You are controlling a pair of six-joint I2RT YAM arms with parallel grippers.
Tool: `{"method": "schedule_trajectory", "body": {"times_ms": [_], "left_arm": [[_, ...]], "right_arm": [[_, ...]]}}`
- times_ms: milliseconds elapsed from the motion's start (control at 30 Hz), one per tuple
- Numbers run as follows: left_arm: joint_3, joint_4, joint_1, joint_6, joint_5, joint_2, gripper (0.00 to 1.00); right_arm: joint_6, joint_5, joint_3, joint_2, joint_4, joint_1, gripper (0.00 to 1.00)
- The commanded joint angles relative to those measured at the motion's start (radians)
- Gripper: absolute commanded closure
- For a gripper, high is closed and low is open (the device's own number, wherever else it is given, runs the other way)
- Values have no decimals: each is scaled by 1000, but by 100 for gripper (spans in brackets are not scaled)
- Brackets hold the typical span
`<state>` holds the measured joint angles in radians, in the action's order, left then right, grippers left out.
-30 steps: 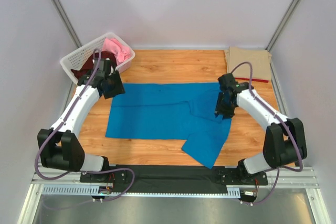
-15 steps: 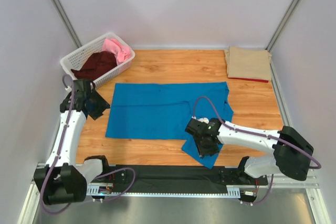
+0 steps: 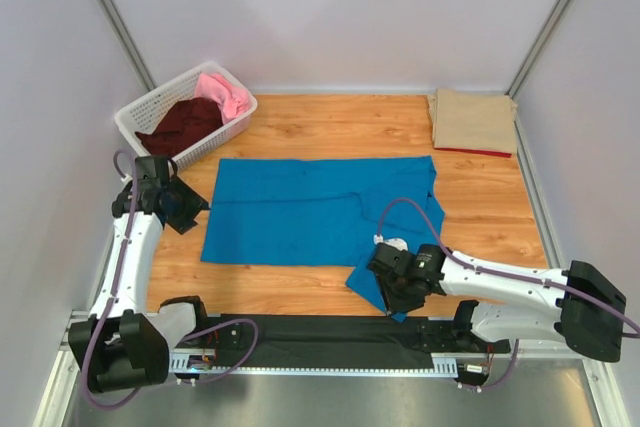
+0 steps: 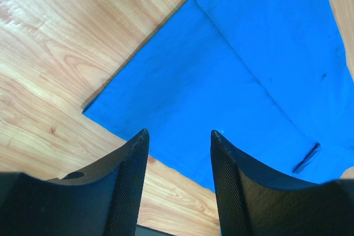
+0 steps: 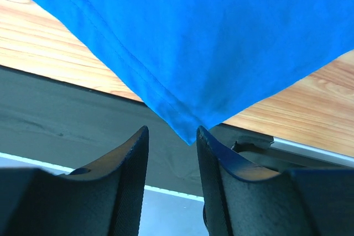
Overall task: Fold and stack the t-shirts
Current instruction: Fold the tshirt
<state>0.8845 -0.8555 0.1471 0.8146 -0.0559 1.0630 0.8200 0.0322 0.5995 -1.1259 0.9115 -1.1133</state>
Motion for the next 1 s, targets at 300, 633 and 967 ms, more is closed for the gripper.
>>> {"method": "schedule_trajectory", "body": {"times_ms": [300,633,967], "left_arm": [[-44,-100,23,155,109,-3,45],[-142,-88,25,273,134,-74,48],[-214,-51,25,351,64,8,50]], "right_arm": [[59,-54,-92,12,-52,-6,61],[62,31,-86,20,-28,-5,92],[54,74,-21,97,29,-5,100]]}}
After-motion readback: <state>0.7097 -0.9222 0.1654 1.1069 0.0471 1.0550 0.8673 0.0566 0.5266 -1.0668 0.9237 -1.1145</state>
